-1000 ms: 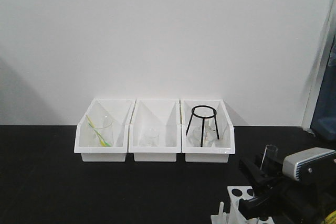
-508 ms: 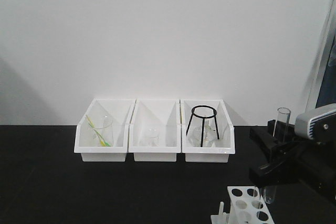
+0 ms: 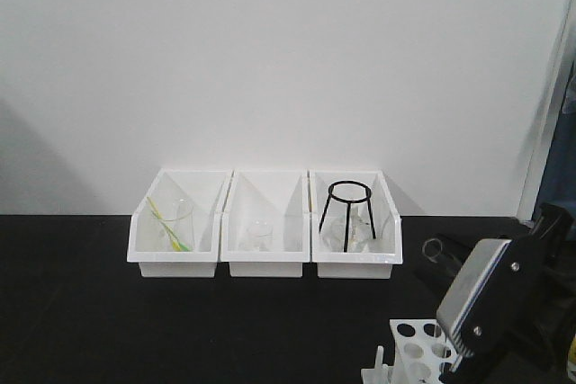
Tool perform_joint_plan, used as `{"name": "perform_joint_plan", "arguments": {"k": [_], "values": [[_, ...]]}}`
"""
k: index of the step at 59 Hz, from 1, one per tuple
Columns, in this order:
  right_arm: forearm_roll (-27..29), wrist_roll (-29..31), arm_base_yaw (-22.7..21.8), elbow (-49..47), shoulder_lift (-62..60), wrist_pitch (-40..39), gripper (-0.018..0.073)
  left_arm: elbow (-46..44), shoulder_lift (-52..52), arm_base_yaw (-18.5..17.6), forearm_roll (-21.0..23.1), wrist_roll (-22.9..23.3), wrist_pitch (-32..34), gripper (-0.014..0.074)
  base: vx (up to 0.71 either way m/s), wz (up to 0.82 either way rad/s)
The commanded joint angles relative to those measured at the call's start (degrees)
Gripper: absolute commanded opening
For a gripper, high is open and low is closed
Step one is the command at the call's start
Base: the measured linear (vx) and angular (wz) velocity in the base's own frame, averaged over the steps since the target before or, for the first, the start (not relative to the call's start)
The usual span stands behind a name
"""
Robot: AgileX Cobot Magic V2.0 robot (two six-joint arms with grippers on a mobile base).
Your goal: Flip and reinsert test tube from rack
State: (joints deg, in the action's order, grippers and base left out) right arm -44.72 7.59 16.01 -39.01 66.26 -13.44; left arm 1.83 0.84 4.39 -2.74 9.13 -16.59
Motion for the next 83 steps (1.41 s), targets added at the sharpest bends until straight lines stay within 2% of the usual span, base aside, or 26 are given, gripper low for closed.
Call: {"name": "perform_joint_plan", "arguments": {"k": [1,13,20,32,38,49,55,63,72,83], "values": [[-3.9,5.5,0.0,-2.1,-1.3,-4.1,0.0088,0.0,0.7,-0.4,0.2,0.0,5.0,-0.0006,0.0,0.0],[-11.2,18.3,0.0,-2.0,-1.3,-3.4,0.0093,0.0,0.7,-0.4,0.2,0.0,5.0,-0.0006,0.0,0.0],[-11.9,27.7,0.0,-2.0,-1.3,-1.6,0.0096,0.0,0.7,-0.4,0.2,0.0,5.0,-0.0006,0.0,0.0],[-11.9,40.1,0.0,-2.0,-1.3,2.3,0.0099,0.0,0.7,-0.4,0.2,0.0,5.0,-0.0006,0.0,0.0],[-11.9,42.0,0.0,-2.0,-1.3,2.0,0.0099,0.0,0.7,-0.4,0.2,0.0,5.0,-0.0006,0.0,0.0],[-10.4,40.6,0.0,-2.0,-1.3,1.8,0.01,0.0,0.7,-0.4,0.2,0.0,5.0,-0.0006,0.0,0.0],[-6.3,36.3,0.0,-2.0,-1.3,1.3,0.01,0.0,0.7,-0.4,0.2,0.0,5.0,-0.0006,0.0,0.0],[4.5,26.8,0.0,-2.0,-1.3,-1.2,0.0102,0.0,0.7,-0.4,0.2,0.0,5.0,-0.0006,0.0,0.0],[20.1,18.7,0.0,-2.0,-1.3,-3.2,0.0103,0.0,0.7,-0.4,0.2,0.0,5.0,-0.0006,0.0,0.0],[44.2,12.4,0.0,-2.0,-1.3,-3.9,0.0103,0.0,0.7,-0.4,0.2,0.0,5.0,-0.0006,0.0,0.0]]}}
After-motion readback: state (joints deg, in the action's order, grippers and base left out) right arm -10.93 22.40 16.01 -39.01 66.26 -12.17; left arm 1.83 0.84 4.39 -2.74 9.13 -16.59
